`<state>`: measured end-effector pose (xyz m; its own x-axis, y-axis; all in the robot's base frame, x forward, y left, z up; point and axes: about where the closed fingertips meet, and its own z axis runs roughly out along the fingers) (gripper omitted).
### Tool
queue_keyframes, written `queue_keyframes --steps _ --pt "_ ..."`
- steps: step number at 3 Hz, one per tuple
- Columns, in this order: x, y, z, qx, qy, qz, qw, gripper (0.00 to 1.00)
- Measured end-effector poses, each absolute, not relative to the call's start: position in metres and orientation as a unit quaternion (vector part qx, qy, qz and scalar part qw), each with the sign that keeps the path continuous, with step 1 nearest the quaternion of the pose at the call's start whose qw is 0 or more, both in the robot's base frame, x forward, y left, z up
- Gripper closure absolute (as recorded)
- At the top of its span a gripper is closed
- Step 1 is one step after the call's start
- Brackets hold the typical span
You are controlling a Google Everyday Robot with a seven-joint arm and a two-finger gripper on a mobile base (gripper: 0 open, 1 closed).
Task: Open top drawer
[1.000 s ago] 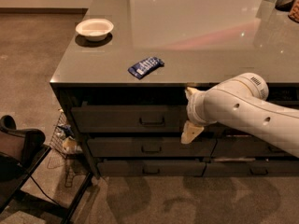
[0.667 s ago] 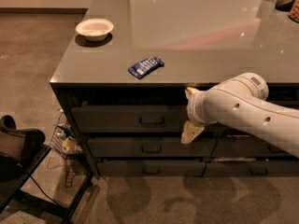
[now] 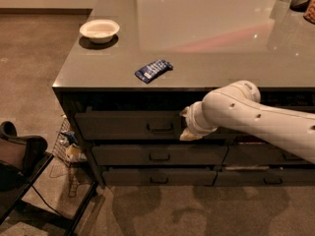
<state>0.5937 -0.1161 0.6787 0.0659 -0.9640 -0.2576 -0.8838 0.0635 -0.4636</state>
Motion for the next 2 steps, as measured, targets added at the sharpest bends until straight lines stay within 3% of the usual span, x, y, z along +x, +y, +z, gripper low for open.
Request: queue_keyframes --steps 1,2 --pt "0.6119 -0.1078 0.6627 -0.694 0.668 -0.068 0.259 0.65" --pt "0.6119 -0.1078 0.6631 -0.694 0.668 -0.068 0.259 0.68"
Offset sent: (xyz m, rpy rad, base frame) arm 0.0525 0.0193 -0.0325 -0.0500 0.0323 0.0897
